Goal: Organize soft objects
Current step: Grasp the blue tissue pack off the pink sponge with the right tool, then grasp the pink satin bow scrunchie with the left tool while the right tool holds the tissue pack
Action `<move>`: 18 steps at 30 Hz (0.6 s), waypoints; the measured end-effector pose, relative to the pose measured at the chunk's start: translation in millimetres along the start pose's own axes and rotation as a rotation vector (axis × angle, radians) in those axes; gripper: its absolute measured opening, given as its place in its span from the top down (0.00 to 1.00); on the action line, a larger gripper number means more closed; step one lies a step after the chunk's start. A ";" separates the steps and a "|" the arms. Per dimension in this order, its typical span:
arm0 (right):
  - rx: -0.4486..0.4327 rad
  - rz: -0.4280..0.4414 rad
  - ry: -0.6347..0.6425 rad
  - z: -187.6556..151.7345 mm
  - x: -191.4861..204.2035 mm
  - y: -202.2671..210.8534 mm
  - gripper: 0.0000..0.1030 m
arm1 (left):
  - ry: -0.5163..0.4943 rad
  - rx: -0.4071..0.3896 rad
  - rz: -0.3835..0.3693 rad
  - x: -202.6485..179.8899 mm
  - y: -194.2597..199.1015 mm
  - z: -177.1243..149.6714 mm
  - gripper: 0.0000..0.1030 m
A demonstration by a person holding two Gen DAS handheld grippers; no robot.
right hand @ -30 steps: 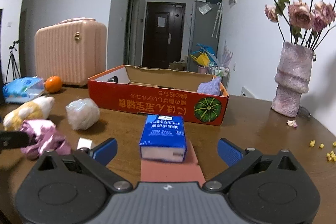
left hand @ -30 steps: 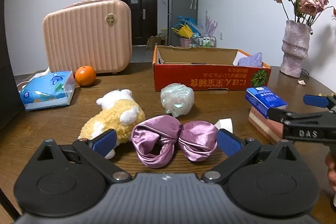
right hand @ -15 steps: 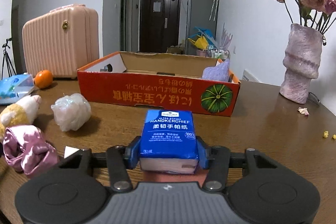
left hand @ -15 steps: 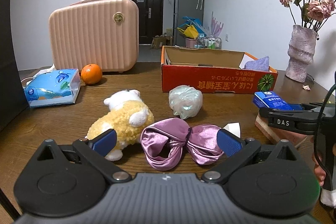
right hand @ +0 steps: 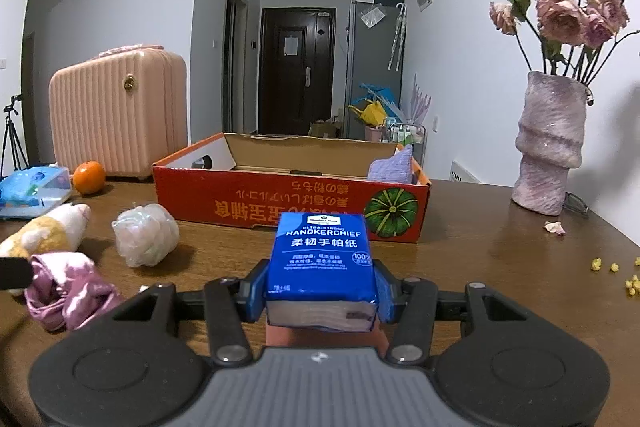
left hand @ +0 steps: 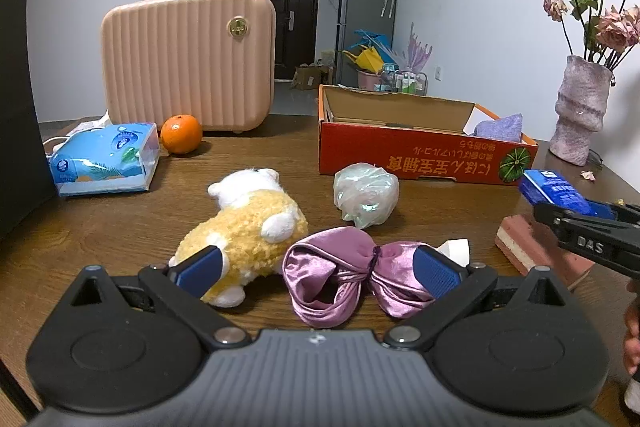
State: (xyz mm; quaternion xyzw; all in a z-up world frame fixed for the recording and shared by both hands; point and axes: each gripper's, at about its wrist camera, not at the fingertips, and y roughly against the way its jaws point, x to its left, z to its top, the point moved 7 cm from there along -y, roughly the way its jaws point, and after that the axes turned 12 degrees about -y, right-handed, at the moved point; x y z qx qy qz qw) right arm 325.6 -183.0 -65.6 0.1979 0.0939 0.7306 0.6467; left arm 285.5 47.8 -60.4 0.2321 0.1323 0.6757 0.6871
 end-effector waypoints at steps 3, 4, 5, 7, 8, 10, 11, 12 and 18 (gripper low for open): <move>-0.007 0.000 0.004 -1.3 -1.6 8.2 0.50 | 0.006 0.002 -0.013 1.1 -0.7 -1.1 0.00; -0.009 0.000 0.005 -1.7 -1.9 10.1 0.50 | 0.008 0.001 -0.021 1.1 -0.6 -1.3 0.00; -0.011 0.000 0.006 -2.0 -2.5 12.0 0.50 | 0.008 -0.001 -0.027 0.6 -0.2 -1.3 0.00; -0.013 0.000 0.005 -2.2 -2.9 14.5 0.50 | 0.002 -0.009 -0.038 -1.6 0.8 -1.2 0.00; -0.014 0.001 0.004 -2.1 -3.2 15.2 0.50 | -0.003 -0.013 -0.042 -2.8 1.4 -1.1 0.00; -0.016 0.002 0.004 -2.0 -2.9 16.0 0.50 | -0.011 -0.019 -0.049 -6.5 1.5 -1.6 0.00; -0.016 0.004 0.004 -2.1 -2.8 16.1 0.50 | -0.015 -0.019 -0.053 -8.5 0.5 -1.8 0.00; -0.016 0.006 0.004 -1.9 -2.6 16.2 0.50 | -0.021 -0.018 -0.057 -10.4 -0.6 -2.0 0.00; -0.025 0.017 -0.003 0.2 -3.1 18.9 0.50 | -0.087 -0.030 -0.076 -28.0 -4.9 -1.6 0.00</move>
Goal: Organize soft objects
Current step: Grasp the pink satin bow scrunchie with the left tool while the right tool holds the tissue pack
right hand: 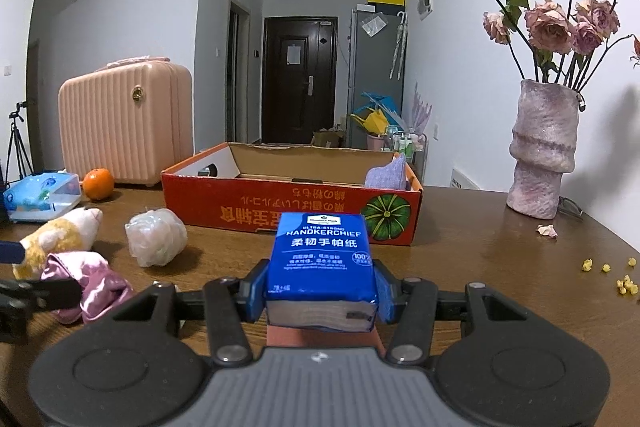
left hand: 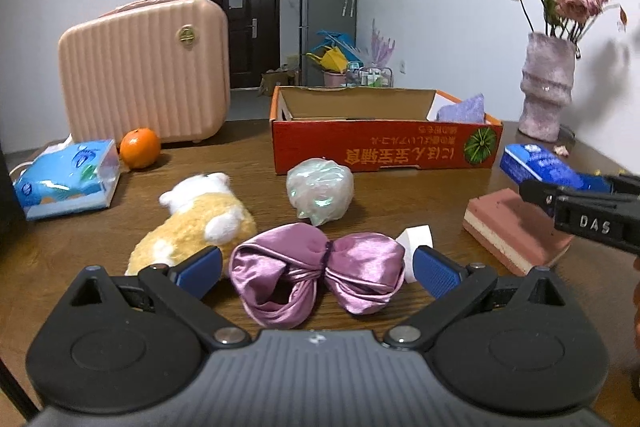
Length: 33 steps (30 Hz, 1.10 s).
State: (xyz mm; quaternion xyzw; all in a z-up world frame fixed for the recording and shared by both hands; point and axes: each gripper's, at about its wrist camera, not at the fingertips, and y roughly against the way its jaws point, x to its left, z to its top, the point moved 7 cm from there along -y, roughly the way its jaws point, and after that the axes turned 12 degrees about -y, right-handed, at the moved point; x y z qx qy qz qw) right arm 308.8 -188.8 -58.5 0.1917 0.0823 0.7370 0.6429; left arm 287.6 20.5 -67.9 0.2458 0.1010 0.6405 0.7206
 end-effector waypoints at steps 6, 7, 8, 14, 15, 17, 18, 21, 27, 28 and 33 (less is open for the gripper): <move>0.002 0.011 0.007 -0.4 0.4 0.8 0.50 | -0.036 0.017 0.008 -9.9 -15.5 2.7 0.00; 0.003 0.012 0.008 -0.7 -0.1 1.0 0.50 | -0.040 0.021 0.008 -10.8 -18.0 2.6 0.00; 0.004 0.012 0.008 -0.8 -0.5 0.8 0.50 | -0.043 0.024 0.007 -11.5 -21.0 3.1 0.00; 0.011 0.009 0.007 -0.5 -4.0 -0.9 0.50 | -0.056 0.044 0.016 -13.5 -41.1 5.5 0.00; 0.012 0.009 0.004 -0.4 -4.7 -1.4 0.50 | -0.055 0.054 0.014 -13.5 -45.4 4.8 0.00; 0.015 0.010 0.001 -0.5 -5.0 -2.0 0.50 | -0.050 0.075 -0.004 -13.6 -53.0 2.5 0.00; 0.015 0.010 0.002 -0.8 -4.6 -1.9 0.50 | -0.045 0.086 -0.011 -13.3 -56.3 1.5 0.00; 0.016 0.011 0.005 -1.3 -3.9 -2.0 0.50 | -0.034 0.112 -0.025 -11.7 -64.6 -0.4 0.00; 0.014 0.010 0.007 -1.7 -3.7 -1.9 0.50 | -0.028 0.142 -0.041 -9.9 -73.8 -3.0 0.00; 0.014 0.010 0.008 -1.7 -3.4 -1.7 0.50 | -0.028 0.146 -0.041 -10.0 -74.4 -3.7 0.00; 0.014 0.010 0.012 -2.0 -3.2 -1.5 0.50 | -0.018 0.165 -0.024 -6.5 -77.8 -6.3 0.08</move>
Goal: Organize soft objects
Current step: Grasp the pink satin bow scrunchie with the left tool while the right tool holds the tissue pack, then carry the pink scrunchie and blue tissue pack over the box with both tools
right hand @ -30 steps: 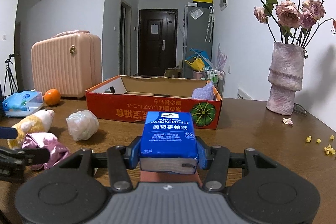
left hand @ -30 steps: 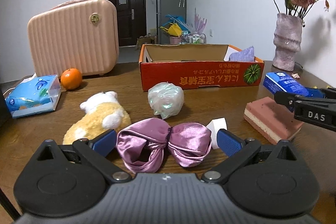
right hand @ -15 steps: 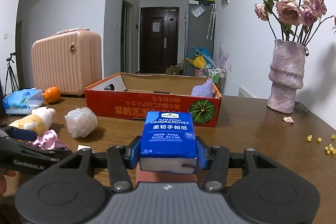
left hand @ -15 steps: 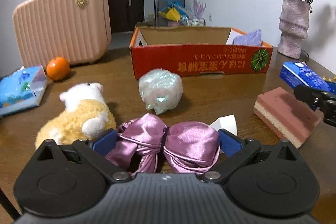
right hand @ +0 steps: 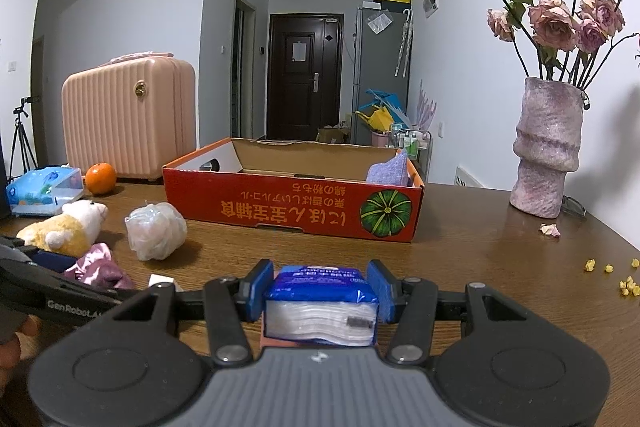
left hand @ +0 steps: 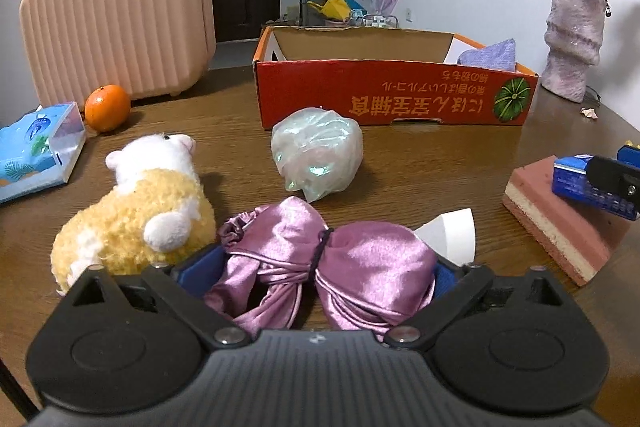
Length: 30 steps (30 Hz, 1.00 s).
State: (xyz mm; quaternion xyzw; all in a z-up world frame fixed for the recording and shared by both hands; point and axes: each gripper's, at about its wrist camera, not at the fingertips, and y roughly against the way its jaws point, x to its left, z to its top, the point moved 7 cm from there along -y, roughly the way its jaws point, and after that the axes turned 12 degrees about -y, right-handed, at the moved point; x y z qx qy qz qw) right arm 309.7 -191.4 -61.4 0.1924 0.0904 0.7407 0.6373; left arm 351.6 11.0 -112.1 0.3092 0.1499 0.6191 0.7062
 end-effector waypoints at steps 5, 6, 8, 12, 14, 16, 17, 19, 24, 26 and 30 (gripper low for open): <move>0.026 -0.002 0.007 -2.5 0.6 -3.0 0.50 | -0.010 -0.007 0.012 -1.0 1.5 0.6 0.23; 0.041 -0.003 0.009 -4.1 0.6 -4.9 0.50 | -0.012 -0.010 0.013 -1.2 2.3 0.7 0.24; 0.073 -0.009 0.013 -8.0 0.7 -9.8 0.50 | -0.012 -0.014 0.016 -1.1 3.3 0.9 0.24; 0.134 -0.022 0.009 -16.2 -1.5 -20.2 0.50 | -0.019 -0.018 0.027 -0.8 4.3 1.2 0.24; 0.134 -0.020 0.005 -16.5 -1.7 -19.9 0.50 | -0.021 -0.018 0.032 -0.7 4.4 1.2 0.24; 0.133 -0.020 0.008 -17.2 -1.2 -19.5 0.51 | -0.022 -0.019 0.034 -0.7 4.5 0.8 0.25; 0.131 -0.020 0.009 -17.3 -1.1 -19.2 0.51 | -0.022 -0.019 0.035 -0.6 4.5 0.8 0.26; 0.127 -0.019 0.008 -17.3 -0.6 -18.0 0.51 | -0.021 -0.021 0.036 -0.6 4.9 0.8 0.29; 0.098 -0.016 0.004 -13.2 -0.1 -13.3 0.51 | -0.021 -0.046 0.042 0.1 11.2 2.2 0.33; 0.086 -0.013 0.002 -11.6 -0.2 -11.0 0.51 | -0.022 -0.060 0.048 0.4 14.6 3.1 0.34; 0.063 -0.012 0.003 -8.3 0.0 -8.1 0.51 | -0.019 -0.099 0.058 1.4 24.7 6.7 0.34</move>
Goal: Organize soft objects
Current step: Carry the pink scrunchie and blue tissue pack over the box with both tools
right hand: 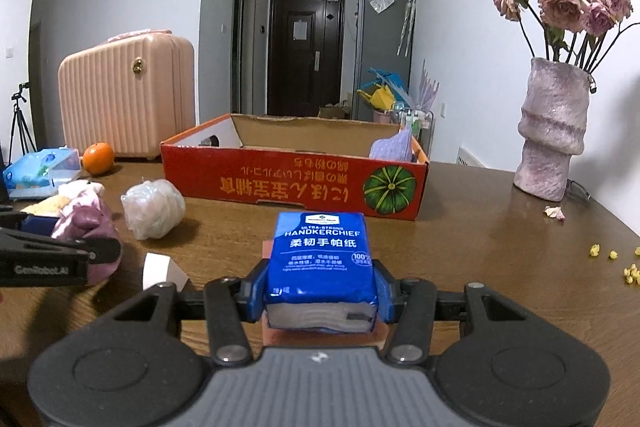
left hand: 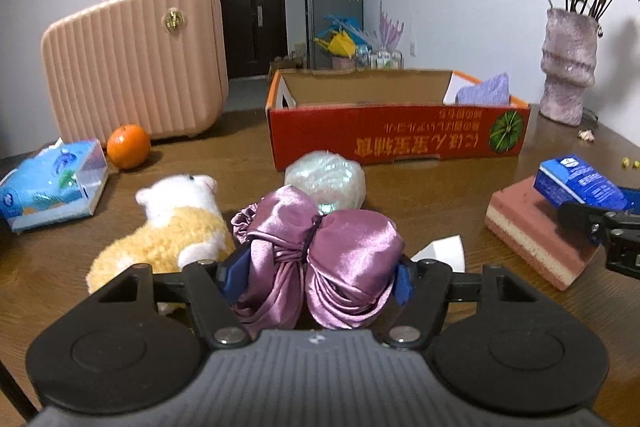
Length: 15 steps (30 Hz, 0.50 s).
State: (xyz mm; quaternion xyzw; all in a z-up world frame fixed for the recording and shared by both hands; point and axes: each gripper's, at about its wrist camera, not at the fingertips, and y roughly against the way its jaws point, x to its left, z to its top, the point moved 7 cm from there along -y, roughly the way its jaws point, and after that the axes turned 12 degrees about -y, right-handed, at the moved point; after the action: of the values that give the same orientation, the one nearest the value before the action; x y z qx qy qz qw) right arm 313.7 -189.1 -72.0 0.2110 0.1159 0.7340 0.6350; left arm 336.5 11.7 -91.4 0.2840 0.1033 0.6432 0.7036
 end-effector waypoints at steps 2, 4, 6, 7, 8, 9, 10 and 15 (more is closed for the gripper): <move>-0.013 0.002 -0.002 1.8 0.1 2.0 0.51 | 0.001 -0.025 0.006 0.2 7.7 3.0 0.34; -0.027 0.005 -0.002 3.4 0.2 4.3 0.51 | 0.003 -0.053 0.010 0.3 16.1 6.7 0.34; -0.038 0.008 -0.001 4.8 0.5 6.4 0.51 | 0.001 -0.082 0.014 -0.9 24.6 10.3 0.34; -0.043 0.009 0.000 5.0 0.8 7.1 0.51 | 0.000 -0.094 0.015 -1.7 28.6 12.0 0.33; -0.047 0.010 0.000 5.4 0.7 7.9 0.51 | -0.001 -0.104 0.014 -2.7 32.2 13.5 0.33; -0.051 0.012 0.000 5.8 0.7 8.6 0.51 | 0.000 -0.114 0.015 -3.5 35.2 14.4 0.33; -0.054 0.014 -0.001 6.4 0.8 8.9 0.51 | 0.001 -0.122 0.020 -4.3 38.1 15.2 0.33; -0.065 0.019 -0.010 8.7 -0.1 10.5 0.51 | 0.001 -0.153 0.031 -7.1 47.3 18.6 0.33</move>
State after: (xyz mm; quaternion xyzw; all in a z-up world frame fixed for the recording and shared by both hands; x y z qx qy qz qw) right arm 308.4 -191.8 -59.7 0.1951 0.0870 0.7424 0.6350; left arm 304.8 0.4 -52.6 0.2305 0.0498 0.6603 0.7131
